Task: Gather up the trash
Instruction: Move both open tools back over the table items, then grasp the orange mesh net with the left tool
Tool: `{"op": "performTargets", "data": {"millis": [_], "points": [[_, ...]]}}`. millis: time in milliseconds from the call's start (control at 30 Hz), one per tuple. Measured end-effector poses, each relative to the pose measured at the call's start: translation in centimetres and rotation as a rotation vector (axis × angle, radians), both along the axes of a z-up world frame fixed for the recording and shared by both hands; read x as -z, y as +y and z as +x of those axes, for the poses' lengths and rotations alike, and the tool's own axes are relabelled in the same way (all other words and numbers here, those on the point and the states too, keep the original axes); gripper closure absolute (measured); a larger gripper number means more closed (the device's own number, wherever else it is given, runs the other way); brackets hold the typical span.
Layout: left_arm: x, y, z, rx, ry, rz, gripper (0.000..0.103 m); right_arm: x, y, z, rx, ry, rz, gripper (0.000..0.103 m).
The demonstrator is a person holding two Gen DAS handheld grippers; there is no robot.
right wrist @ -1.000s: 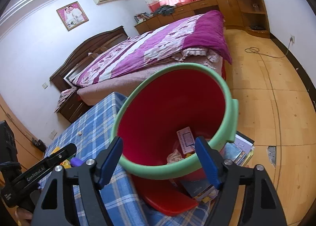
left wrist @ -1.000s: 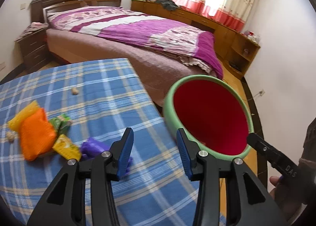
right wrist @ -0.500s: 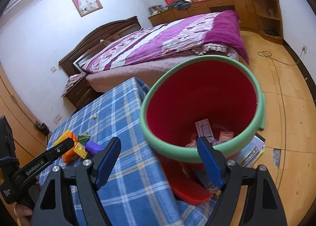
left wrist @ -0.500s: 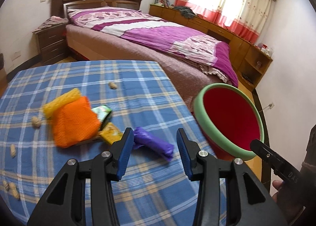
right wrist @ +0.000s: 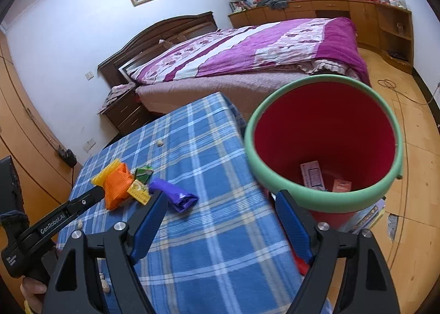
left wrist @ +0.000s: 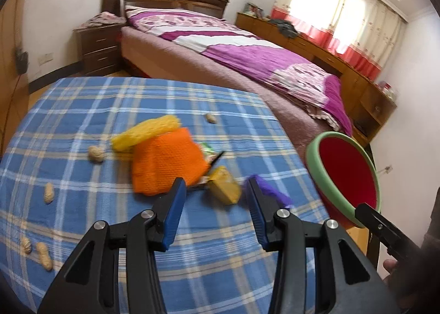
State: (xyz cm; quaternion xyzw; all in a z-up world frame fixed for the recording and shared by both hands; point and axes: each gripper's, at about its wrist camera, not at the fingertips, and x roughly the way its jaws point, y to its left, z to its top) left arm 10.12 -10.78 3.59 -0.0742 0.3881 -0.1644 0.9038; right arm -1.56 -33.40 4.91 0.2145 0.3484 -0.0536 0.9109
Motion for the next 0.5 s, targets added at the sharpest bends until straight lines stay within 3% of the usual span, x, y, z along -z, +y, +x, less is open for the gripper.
{"op": "performTargets", "data": {"millis": [167, 300, 500], "points": [[0.8, 2.4, 0.7, -0.069, 0.017, -0.009, 0.05, 0.2, 1.3, 0.8, -0.022, 0.013, -0.013, 0.02], [1.6, 3.6, 1.5, -0.132, 0.032, 0.005, 0.038, 0.6, 1.8, 1.3, -0.03, 0.023, -0.012, 0.02], [2.9, 4.4, 3.6, -0.159, 0.068, -0.038, 0.038, 1.3, 2.0, 2.0, -0.036, 0.041, -0.002, 0.02]]}}
